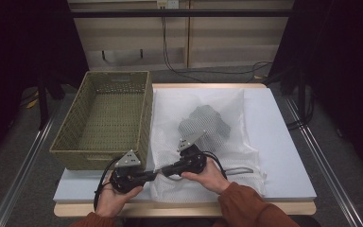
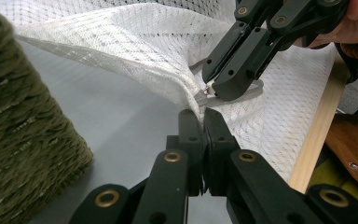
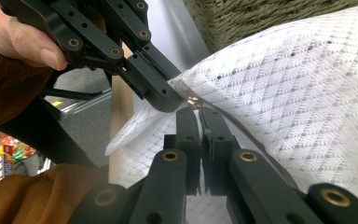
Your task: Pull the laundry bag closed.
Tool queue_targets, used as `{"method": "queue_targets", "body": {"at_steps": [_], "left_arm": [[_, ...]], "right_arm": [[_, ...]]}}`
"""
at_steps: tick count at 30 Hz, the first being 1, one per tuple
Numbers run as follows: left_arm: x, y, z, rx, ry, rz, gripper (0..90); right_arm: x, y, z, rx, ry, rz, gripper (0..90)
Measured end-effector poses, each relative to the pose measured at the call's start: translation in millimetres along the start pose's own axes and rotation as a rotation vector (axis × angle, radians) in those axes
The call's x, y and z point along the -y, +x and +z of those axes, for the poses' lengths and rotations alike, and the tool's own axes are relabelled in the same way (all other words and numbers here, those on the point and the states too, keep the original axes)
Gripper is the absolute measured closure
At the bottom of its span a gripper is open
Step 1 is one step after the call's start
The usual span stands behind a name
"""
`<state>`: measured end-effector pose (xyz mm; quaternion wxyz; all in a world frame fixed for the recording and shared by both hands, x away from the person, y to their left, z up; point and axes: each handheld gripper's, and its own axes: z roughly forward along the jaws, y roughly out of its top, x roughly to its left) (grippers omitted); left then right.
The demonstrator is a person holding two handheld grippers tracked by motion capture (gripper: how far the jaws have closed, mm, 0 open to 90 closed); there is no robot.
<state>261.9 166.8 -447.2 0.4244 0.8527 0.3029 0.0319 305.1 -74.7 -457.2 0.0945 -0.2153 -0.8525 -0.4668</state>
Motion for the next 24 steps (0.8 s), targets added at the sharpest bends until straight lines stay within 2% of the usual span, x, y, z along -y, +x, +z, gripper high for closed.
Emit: {"method": "queue_targets", "body": {"at_steps": [8,12,20,24], "left_arm": [[-0.4,-1.6,-0.5,0.002,-0.003,0.000,88.0],[-0.2,0.5,-2.8,0.009,-0.020,-0.008,88.2],[0.2,2.5,-3.9,-0.011,-0.017,-0.012,88.1],[0.2,2.5,-3.8,0.001,-0.017,-0.021,88.1]], "right_arm": [[0.2,0.3,-0.9,0.004,0.007,0.002,86.8],[2.6,-2.5,-3.3,0.027,0.007,0.013,86.8],[3.4,1.0,-5.5,0.030,0.011,0.005,86.8],[4.4,1.5,-6.5,0.033,0.014,0.006,86.8]]}}
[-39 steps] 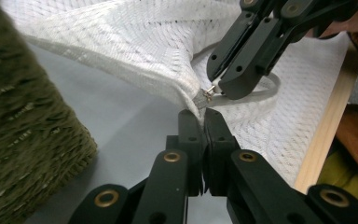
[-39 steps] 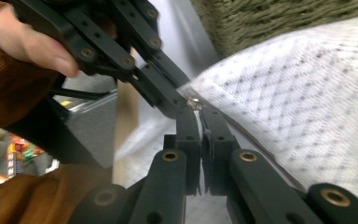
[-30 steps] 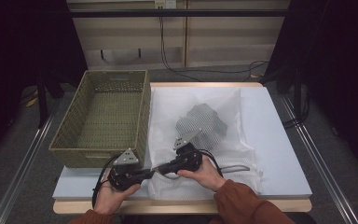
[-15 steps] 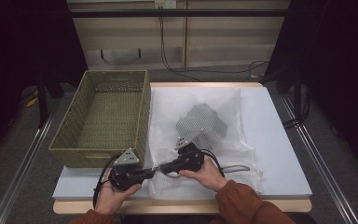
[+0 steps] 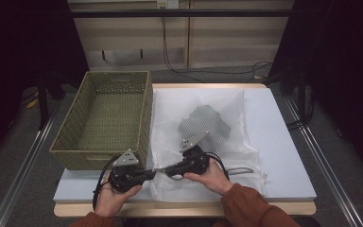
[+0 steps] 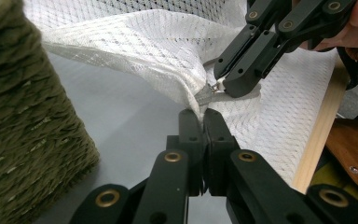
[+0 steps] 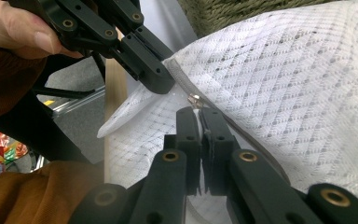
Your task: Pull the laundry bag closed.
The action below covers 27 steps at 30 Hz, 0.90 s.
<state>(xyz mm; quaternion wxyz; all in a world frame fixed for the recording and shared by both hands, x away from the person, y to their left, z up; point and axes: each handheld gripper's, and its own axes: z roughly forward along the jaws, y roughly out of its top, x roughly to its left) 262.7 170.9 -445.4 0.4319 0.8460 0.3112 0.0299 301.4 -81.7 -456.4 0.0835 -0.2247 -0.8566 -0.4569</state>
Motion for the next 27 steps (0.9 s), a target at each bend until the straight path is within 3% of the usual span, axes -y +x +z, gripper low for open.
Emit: {"method": "queue_targets", "body": {"at_steps": [15,20,21,27], "left_arm": [[0.1,1.1,-4.0,0.003,-0.014,-0.009,88.2],[-0.5,0.6,-3.5,0.000,-0.009,0.000,88.1],[-0.1,0.4,-4.7,-0.020,-0.015,0.003,88.1],[2.0,3.2,-7.0,-0.012,-0.006,-0.010,88.1]], "right_arm": [[4.5,-4.8,-5.9,0.027,0.000,0.011,86.8],[6.3,-4.8,-8.1,0.012,-0.003,0.012,86.8],[6.1,-4.6,-8.4,0.011,-0.002,0.007,86.9],[8.4,-9.1,-12.1,0.015,0.009,0.015,86.8]]}}
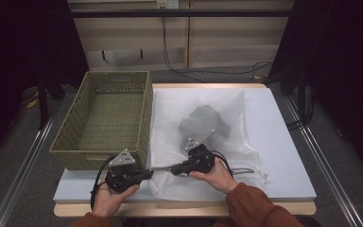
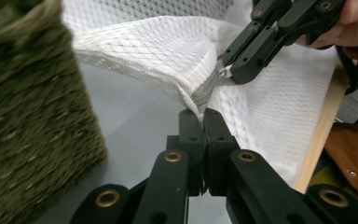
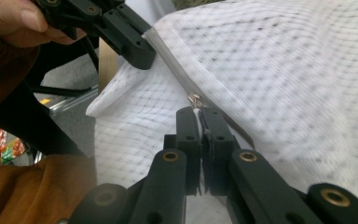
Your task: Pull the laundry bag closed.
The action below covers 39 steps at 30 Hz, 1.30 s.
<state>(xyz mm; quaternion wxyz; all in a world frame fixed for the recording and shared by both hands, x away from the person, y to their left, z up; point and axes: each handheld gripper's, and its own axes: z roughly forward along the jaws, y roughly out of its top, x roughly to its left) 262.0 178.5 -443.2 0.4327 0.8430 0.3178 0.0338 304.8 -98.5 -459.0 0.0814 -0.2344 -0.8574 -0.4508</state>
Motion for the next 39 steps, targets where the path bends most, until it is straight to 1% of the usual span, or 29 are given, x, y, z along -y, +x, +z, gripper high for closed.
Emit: {"method": "queue_targets", "body": {"at_steps": [1,3,6,12,13,16,17,19,22,26,31,37,39], "left_arm": [[-0.5,-0.5,0.3,-0.008,-0.001,0.008,88.1],[-0.7,-0.8,0.5,-0.008,-0.002,0.010,88.2],[-0.8,-0.7,0.6,-0.009,-0.002,0.011,88.1],[-0.4,0.4,0.1,-0.017,0.002,0.003,88.1],[-0.1,0.6,-0.1,-0.025,0.008,0.001,88.1],[1.4,2.8,-0.8,-0.026,0.004,-0.007,88.2],[1.6,3.3,-1.4,-0.028,0.006,-0.003,88.2],[1.7,3.6,-1.3,-0.028,0.001,-0.008,88.1],[1.6,3.5,-0.9,-0.031,0.002,-0.009,88.1],[1.6,3.3,0.4,-0.032,0.013,-0.008,88.1],[2.3,2.2,2.2,-0.048,0.034,0.001,88.0],[1.9,3.5,2.0,-0.039,0.023,-0.005,88.1],[1.8,3.4,1.7,-0.045,0.023,-0.004,88.1]], "right_arm": [[0.9,0.8,0.4,0.001,0.001,-0.012,86.9],[0.8,1.9,-0.5,0.003,0.008,-0.015,86.8],[1.2,2.3,-2.4,-0.004,-0.001,-0.017,86.8],[2.8,5.2,-7.0,0.003,0.000,-0.033,86.8],[2.8,5.2,-7.0,0.003,0.000,-0.033,86.8],[5.9,2.8,-10.7,0.005,0.001,-0.025,86.8],[7.3,2.8,-12.4,0.006,0.002,-0.017,86.8],[8.1,2.8,-14.2,0.014,0.001,-0.020,86.9],[8.7,3.7,-16.1,0.008,-0.005,-0.026,86.8],[9.2,4.6,-17.0,0.001,-0.004,-0.034,86.8],[9.5,6.6,-19.0,0.006,0.003,-0.042,86.8],[10.4,5.9,-23.2,0.009,-0.008,-0.038,86.8],[10.6,6.4,-24.7,0.005,-0.011,-0.039,86.8]]}}
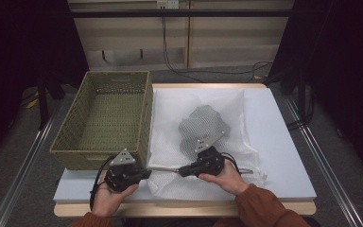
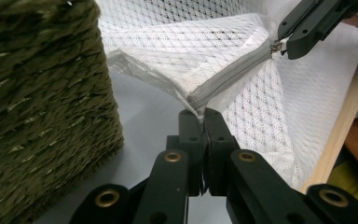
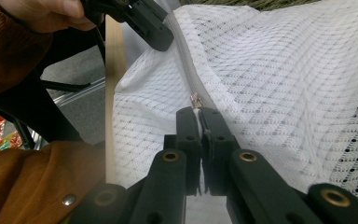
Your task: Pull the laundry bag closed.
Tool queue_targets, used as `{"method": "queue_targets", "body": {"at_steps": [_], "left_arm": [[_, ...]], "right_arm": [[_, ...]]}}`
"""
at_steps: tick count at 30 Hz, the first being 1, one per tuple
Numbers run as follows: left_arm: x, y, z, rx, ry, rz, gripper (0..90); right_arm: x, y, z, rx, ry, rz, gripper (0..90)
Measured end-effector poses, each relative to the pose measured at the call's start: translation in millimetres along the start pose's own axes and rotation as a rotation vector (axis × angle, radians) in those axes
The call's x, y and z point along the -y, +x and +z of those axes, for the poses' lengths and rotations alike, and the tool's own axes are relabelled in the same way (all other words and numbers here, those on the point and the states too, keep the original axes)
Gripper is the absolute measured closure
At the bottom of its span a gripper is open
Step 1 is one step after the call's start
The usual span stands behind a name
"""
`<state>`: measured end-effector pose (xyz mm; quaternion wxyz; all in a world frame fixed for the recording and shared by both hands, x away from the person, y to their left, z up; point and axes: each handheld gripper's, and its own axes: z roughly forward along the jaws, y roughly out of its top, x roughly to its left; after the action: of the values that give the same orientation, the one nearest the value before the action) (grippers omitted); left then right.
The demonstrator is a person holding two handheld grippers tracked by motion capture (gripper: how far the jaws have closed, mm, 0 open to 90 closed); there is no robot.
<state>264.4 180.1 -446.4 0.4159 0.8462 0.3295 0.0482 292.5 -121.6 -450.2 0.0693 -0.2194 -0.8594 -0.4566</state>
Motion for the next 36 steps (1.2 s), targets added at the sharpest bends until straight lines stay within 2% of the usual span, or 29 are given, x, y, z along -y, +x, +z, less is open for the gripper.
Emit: {"method": "queue_targets", "body": {"at_steps": [21,29,35,36], "left_arm": [[-0.3,-0.1,-0.9,0.003,-0.007,-0.004,88.1],[-0.3,0.4,-1.0,0.021,-0.010,-0.004,88.2],[-0.9,-0.5,-1.2,0.018,-0.014,-0.004,88.1],[-0.8,-1.3,-1.7,0.002,-0.018,-0.002,88.2]], "right_arm": [[6.6,-1.2,-11.5,0.025,-0.003,0.000,86.9],[7.7,-1.7,-12.8,0.022,0.001,0.005,86.9],[7.9,-1.6,-13.4,0.027,0.002,0.001,86.8],[7.9,-1.6,-13.4,0.027,0.003,0.000,86.8]]}}
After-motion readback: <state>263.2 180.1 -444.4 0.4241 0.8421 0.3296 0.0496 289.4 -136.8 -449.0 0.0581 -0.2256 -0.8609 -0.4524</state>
